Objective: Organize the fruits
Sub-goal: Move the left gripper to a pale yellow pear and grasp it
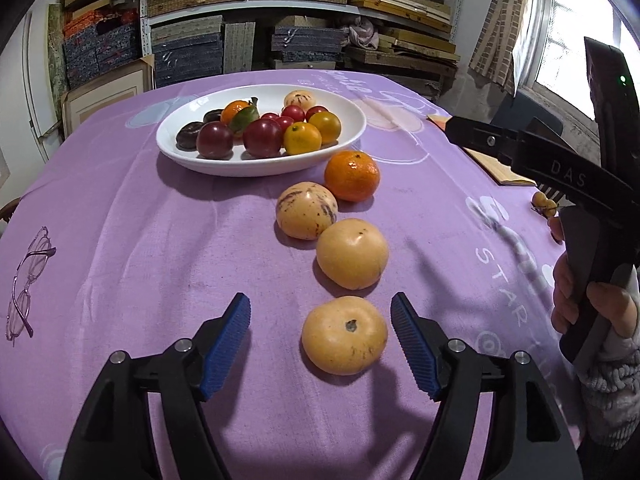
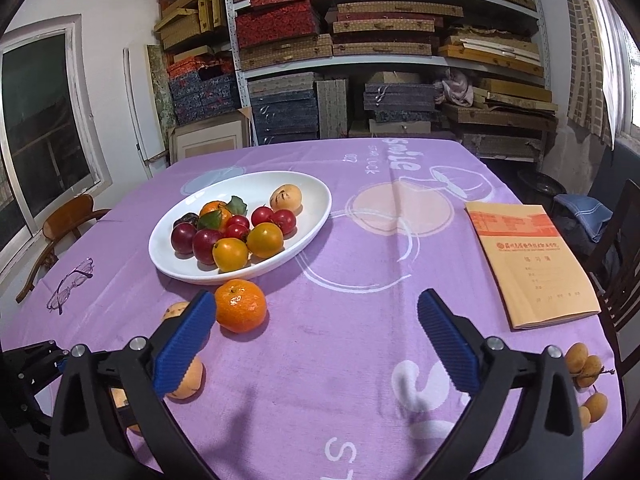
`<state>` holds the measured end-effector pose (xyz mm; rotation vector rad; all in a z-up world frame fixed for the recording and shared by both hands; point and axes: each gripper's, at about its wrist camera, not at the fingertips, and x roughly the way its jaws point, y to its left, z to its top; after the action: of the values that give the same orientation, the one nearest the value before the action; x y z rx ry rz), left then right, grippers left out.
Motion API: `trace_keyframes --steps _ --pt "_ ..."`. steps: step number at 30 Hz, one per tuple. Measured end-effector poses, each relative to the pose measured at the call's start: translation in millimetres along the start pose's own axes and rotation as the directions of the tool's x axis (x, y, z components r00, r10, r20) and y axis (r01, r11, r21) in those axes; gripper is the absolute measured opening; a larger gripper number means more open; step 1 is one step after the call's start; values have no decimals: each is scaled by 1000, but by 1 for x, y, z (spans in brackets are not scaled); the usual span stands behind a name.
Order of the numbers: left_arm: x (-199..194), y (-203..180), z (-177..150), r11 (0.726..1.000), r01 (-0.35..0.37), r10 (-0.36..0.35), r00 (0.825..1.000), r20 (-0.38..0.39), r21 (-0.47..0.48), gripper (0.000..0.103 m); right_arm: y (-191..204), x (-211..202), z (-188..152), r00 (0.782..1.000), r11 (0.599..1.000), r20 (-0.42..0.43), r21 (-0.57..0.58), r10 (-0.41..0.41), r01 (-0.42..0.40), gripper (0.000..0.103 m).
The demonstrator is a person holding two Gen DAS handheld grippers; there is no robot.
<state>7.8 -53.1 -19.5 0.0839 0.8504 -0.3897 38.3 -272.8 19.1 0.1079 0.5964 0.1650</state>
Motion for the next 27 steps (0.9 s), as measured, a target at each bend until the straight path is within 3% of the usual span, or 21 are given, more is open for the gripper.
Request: trace_keyframes --steps 14,23,27 --pt "9 1 -4 1000 24 -24 999 -33 -3 72 -5 5 0 1000 1000 -15 18 3 -2 99" --pt "13 0 -7 999 50 -50 997 -65 2 46 -5 8 -3 1000 1000 -26 20 4 -4 99" --pt "10 5 -8 999 40 -42 997 -60 -20 46 -2 11 -5 999 1000 -35 11 8 -7 99"
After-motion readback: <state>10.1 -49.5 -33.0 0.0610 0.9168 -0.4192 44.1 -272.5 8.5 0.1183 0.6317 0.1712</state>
